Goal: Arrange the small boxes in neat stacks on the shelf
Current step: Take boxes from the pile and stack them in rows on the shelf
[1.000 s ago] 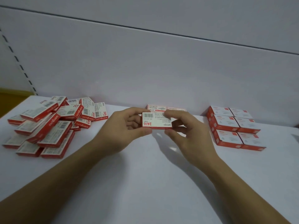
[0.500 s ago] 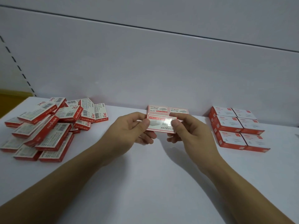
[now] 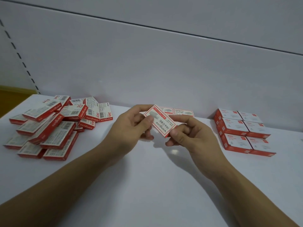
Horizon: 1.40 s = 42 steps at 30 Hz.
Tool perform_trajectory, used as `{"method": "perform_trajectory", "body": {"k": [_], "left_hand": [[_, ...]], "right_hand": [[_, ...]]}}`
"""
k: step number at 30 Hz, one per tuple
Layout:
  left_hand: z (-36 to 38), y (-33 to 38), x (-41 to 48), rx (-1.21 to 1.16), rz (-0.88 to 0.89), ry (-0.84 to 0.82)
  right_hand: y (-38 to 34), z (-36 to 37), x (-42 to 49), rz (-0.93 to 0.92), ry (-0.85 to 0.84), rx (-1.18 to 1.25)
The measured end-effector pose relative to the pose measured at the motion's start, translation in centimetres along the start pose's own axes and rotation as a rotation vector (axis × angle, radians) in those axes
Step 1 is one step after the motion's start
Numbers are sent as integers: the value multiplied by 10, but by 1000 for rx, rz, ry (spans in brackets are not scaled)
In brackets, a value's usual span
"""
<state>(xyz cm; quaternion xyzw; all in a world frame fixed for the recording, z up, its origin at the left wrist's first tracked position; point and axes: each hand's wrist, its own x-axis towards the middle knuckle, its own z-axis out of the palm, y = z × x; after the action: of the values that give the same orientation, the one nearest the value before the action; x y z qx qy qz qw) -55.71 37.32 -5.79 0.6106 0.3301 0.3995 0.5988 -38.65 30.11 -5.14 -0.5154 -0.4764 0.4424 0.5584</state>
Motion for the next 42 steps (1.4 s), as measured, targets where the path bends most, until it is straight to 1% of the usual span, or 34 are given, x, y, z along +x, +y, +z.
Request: {"method": "perform_trajectory", "body": {"k": [3, 6, 9, 11, 13, 15, 17, 19, 21, 24, 26, 28, 29, 32, 34, 36, 38, 40, 41, 42], "left_hand": [[-1, 2, -1, 63, 27, -28], [0, 5, -3, 78, -9, -95], [0, 4, -6, 38, -48, -183], [-1, 3, -5, 12, -47, -161], [-3, 3, -2, -7, -44, -78], [-4, 3, -1, 32, -37, -37], [-3, 2, -2, 99, -30, -68], [1, 1, -3, 134, -28, -98], [4, 1, -4, 138, -13, -115], [5, 2, -7, 168, 3, -143], [5, 3, -7, 174, 8, -119], [4, 2, -5, 158, 4, -74], [4, 2, -4, 148, -7, -56], [5, 1, -3, 156, -36, -36], [6, 0, -2, 153, -42, -34], [8, -1, -2, 146, -39, -31], [10, -3, 0, 157, -25, -26], [11, -6, 2, 197, -1, -18], [11, -9, 2, 248, 23, -16], [11, -12, 3, 355, 60, -15]], "right_hand": [[1, 4, -2, -4, -47, -43], [3, 10, -5, 8, -108, -127], [7, 14, -7, 28, -121, -131], [5, 17, -8, 35, -118, -100], [3, 18, -8, 3, -89, -152], [1, 16, -6, -18, -13, -192], [0, 13, -4, -10, 56, -201], [-3, 11, -4, -13, 75, -214], [-5, 8, -5, -20, 81, -189], [-5, 2, -3, 20, 112, -56], [-6, -2, -1, 64, 110, 34], [-6, -3, 0, 90, 93, 50], [-4, -5, 0, 69, 89, -21], [1, -9, 0, -159, 75, -500], [3, -11, 0, -314, 52, -711], [6, -14, 1, -434, 70, -891], [7, -16, 4, -482, 92, -1030], [9, -18, 6, -486, 106, -1117], [9, -18, 7, -475, 114, -1146], [9, -20, 8, -458, 124, -1168]]}}
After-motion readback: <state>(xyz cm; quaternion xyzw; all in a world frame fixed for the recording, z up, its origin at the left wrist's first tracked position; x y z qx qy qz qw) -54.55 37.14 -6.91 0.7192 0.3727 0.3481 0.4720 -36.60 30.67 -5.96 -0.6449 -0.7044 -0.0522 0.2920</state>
